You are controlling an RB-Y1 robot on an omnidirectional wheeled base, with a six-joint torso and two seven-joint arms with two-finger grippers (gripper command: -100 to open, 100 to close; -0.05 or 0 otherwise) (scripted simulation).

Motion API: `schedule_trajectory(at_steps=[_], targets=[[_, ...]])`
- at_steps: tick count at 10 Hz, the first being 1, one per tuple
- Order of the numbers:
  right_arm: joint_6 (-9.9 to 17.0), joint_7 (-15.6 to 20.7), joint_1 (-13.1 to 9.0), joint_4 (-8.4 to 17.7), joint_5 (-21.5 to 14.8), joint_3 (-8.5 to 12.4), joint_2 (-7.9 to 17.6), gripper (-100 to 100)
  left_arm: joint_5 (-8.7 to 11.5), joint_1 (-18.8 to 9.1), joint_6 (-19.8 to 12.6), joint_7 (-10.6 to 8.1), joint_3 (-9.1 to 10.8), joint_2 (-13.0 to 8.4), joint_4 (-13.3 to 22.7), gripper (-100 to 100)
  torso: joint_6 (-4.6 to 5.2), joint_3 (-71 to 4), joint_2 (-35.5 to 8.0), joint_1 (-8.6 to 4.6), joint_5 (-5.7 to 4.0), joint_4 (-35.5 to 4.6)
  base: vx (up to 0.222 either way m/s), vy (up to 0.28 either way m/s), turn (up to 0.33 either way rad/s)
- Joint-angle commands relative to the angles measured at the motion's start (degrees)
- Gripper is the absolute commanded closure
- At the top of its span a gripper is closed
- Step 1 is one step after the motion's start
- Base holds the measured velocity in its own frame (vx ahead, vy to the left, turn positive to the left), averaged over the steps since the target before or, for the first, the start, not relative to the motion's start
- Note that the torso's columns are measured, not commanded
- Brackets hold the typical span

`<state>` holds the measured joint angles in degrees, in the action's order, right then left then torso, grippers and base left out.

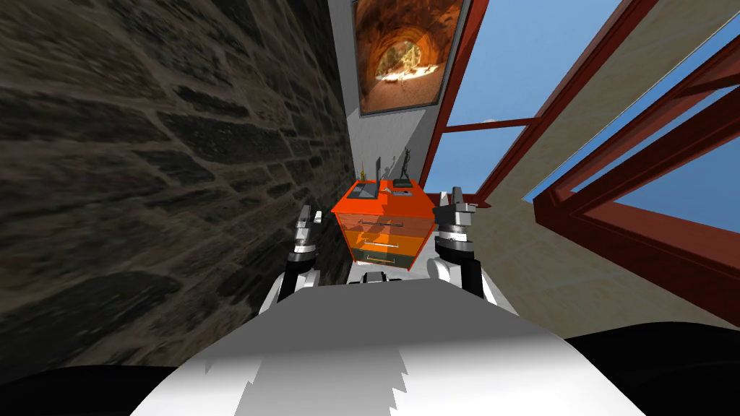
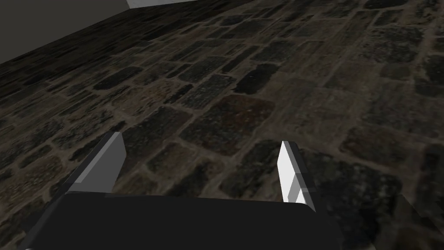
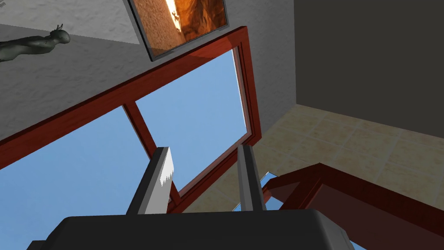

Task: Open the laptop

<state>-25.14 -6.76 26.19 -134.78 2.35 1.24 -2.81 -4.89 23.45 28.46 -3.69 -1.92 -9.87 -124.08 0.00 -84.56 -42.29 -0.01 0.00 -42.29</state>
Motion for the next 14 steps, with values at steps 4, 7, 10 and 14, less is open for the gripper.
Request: schedule_trajectory(at_steps=[4, 7, 10, 14], targets=[[0.00, 0.00, 0.00, 0.00, 0.00, 0.00, 0.00, 0, 2.90, -6.26, -8.69, -0.32, 1.68, -7.90, 4.58, -100, 0.00, -0.01, 0.01, -0.03, -0.01, 0.00, -0.009, -0.126, -0.101], [0.00, 0.00, 0.00, 0.00, 0.00, 0.00, 0.00, 0, 4.12, -8.89, -12.24, -0.45, 2.39, -11.05, 6.55, -100, 0.00, 0.01, -0.01, -0.01, 0.00, 0.00, -0.010, -0.129, -0.085], [0.00, 0.00, 0.00, 0.00, 0.00, 0.00, 0.00, 0, 5.40, -11.68, -15.99, -0.58, 3.14, -14.37, 8.71, -100, 0.01, -0.03, 0.04, 0.02, 0.01, 0.01, 0.001, -0.094, -0.080], [0.00, 0.00, 0.00, 0.00, 0.00, 0.00, 0.00, 0, 7.43, -16.12, -21.93, -0.77, 4.32, -19.74, 12.41, -100, 0.00, -0.02, 0.03, -0.16, -0.05, 0.01, 0.002, -0.121, -0.092]])
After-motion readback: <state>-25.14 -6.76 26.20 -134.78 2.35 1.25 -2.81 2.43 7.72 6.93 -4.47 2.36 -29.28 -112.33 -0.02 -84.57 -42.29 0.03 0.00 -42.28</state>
